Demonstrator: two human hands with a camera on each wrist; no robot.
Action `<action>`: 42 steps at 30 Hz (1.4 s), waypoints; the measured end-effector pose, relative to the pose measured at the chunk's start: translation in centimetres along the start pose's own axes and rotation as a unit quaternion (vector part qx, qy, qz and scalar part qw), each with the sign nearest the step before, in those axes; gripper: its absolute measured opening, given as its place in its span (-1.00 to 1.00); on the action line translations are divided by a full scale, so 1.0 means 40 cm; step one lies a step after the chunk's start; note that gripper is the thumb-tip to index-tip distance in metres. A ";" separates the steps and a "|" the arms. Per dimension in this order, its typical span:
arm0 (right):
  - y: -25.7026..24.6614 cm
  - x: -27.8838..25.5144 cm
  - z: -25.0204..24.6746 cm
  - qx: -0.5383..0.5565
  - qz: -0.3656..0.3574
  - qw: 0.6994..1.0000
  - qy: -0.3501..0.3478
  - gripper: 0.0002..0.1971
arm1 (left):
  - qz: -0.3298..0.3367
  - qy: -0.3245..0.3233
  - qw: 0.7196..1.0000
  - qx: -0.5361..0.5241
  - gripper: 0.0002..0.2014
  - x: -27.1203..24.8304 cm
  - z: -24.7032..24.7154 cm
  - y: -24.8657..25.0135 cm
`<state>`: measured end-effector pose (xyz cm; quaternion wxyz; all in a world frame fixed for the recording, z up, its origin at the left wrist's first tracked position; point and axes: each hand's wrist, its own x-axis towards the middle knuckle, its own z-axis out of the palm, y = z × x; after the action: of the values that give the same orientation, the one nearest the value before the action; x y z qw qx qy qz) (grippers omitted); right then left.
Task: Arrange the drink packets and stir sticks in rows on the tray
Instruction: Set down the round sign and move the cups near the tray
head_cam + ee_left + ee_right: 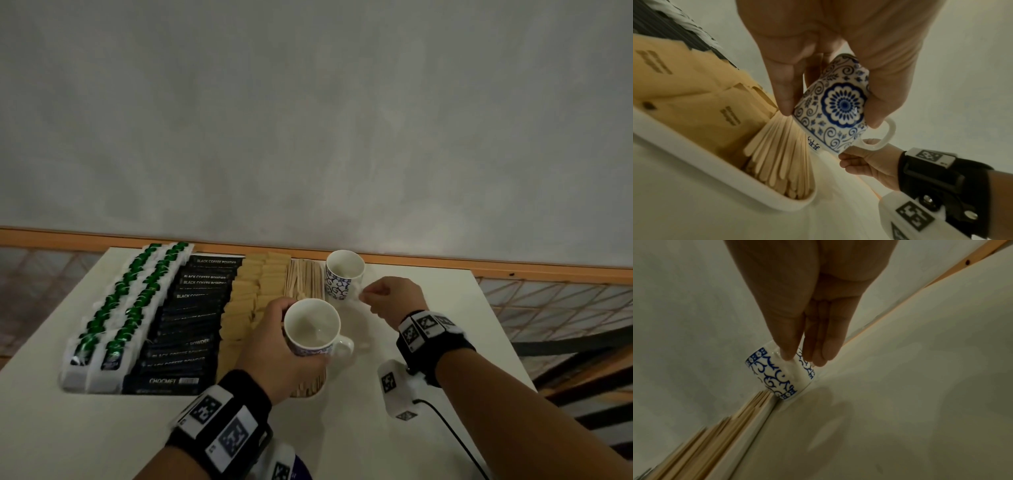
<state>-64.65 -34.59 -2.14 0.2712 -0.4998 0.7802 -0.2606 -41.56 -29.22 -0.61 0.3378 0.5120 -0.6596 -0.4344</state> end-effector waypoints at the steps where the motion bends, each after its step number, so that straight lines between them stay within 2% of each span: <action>1: 0.000 0.001 0.000 -0.004 -0.004 1.000 0.004 -0.92 | 0.000 -0.003 1.000 0.004 -0.24 0.002 0.005 0.004; 7: 0.001 0.024 -0.006 -0.026 -0.015 0.999 0.012 -0.96 | -0.003 -0.014 1.000 0.000 -0.26 0.012 0.028 0.019; 11: -0.003 0.018 -0.007 -0.041 -0.030 0.999 -0.004 -0.85 | -0.005 -0.025 1.000 0.007 -0.25 0.018 0.039 0.020; 15: -0.010 0.022 0.001 -0.035 -0.023 0.999 -0.003 -0.86 | -0.010 -0.029 0.999 0.010 -0.27 0.023 0.047 0.019; 18: -0.011 0.027 0.001 -0.041 -0.018 0.999 -0.010 -0.79 | -0.012 -0.033 0.999 0.010 -0.28 0.028 0.055 0.021; 21: -0.010 0.023 -0.015 -0.042 -0.017 0.999 -0.011 -0.67 | -0.017 -0.035 0.999 0.002 -0.29 0.034 0.070 0.022; 23: -0.005 0.017 -0.040 -0.052 -0.016 0.998 -0.014 -0.68 | -0.017 -0.036 0.999 0.001 -0.29 0.041 0.085 0.022; 26: 0.003 -0.005 -0.082 -0.019 -0.006 0.997 -0.074 -0.77 | -0.019 -0.042 0.999 0.008 -0.29 0.056 0.112 0.026; 30: 0.000 -0.050 -0.107 -0.018 -0.011 0.984 -0.176 -0.77 | -0.028 -0.027 0.998 0.052 -0.23 0.089 0.151 0.022; 33: -0.002 -0.071 -0.099 -0.029 -0.018 0.981 -0.192 -0.76 | -0.033 -0.023 0.995 0.088 -0.24 0.107 0.167 0.007; 37: 0.010 -0.080 -0.082 0.014 0.004 0.981 -0.195 -0.72 | -0.016 -0.045 0.995 0.087 -0.31 0.136 0.168 -0.005; 42: 0.015 -0.075 -0.071 0.050 0.014 0.980 -0.194 -0.66 | 0.003 -0.049 0.994 0.103 -0.30 0.154 0.167 -0.031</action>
<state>-65.91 -31.22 0.00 0.4458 -0.5152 0.7058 -0.1938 -48.55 -33.80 -4.38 0.2520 0.5198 -0.7180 -0.3882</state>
